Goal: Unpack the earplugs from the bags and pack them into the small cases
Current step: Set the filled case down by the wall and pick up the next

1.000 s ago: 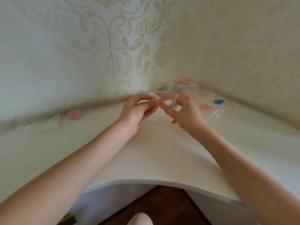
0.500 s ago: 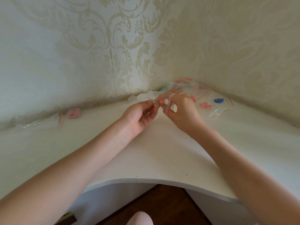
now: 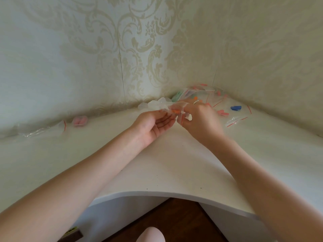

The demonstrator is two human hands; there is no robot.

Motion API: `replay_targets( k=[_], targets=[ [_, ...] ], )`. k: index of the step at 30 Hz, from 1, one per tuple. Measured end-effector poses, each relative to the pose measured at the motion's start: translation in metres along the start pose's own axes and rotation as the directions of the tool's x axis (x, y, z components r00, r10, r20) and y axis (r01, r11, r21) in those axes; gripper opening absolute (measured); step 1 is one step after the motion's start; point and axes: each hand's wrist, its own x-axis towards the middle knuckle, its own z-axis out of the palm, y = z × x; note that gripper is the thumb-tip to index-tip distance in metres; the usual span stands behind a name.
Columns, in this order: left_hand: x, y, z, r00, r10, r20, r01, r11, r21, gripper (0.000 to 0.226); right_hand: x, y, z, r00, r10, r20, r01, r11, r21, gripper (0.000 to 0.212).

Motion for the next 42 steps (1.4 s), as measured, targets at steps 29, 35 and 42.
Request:
replay_targets(
  k=[29, 35, 42],
  targets=[
    [-0.014, 0.088, -0.083, 0.632, 0.683, -0.366, -0.431, 0.702, 0.567, 0.025, 0.004, 0.023, 0.014, 0.911, 0.373, 0.174, -0.408, 0.762, 0.503, 0.028],
    [-0.080, 0.127, -0.165, 0.517, 0.831, -0.205, -0.169, 0.334, 0.927, 0.025, 0.001, 0.022, 0.025, 0.915, 0.270, 0.300, -0.376, 0.839, 0.394, 0.036],
    [-0.095, 0.123, -0.222, 0.520, 0.836, -0.174, 0.135, 0.120, 0.983, 0.014, -0.002, 0.024, 0.031, 0.919, 0.238, 0.313, -0.335, 0.890, 0.309, 0.030]
  ],
)
